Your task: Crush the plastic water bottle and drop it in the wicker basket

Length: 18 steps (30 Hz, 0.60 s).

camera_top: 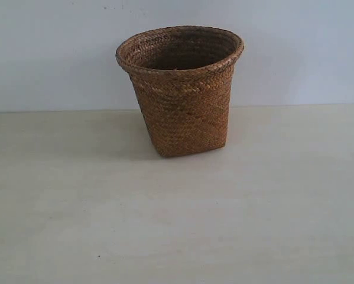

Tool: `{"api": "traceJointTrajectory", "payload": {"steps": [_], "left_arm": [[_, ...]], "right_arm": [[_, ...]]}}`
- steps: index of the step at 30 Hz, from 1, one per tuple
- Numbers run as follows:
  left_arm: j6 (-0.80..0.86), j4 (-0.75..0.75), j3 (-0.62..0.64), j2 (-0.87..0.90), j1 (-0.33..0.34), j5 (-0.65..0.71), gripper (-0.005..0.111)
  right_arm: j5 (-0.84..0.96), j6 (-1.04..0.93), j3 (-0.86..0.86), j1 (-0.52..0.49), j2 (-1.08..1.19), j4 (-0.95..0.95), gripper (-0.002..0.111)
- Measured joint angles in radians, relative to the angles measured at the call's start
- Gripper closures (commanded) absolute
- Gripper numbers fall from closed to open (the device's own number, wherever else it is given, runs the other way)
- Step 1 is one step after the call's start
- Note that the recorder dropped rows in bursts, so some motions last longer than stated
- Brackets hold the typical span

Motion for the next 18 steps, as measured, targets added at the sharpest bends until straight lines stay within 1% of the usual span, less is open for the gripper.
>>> {"api": "traceJointTrajectory", "payload": {"steps": [10, 13, 16, 18], "left_arm": [[0.0, 0.004, 0.0, 0.0, 0.0, -0.004, 0.102], [-0.006, 0.048, 0.005, 0.0, 0.0, -0.02, 0.102], [-0.066, 0.138, 0.026, 0.0, 0.0, -0.041, 0.102], [-0.095, 0.173, 0.05, 0.0, 0.002, -0.073, 0.102]], "right_arm": [[0.0, 0.004, 0.004, 0.0, 0.0, 0.0, 0.108], [0.0, 0.004, 0.004, 0.0, 0.0, 0.0, 0.108], [0.0, 0.004, 0.004, 0.0, 0.0, 0.002, 0.108], [0.0, 0.004, 0.004, 0.0, 0.0, 0.002, 0.108]]}}
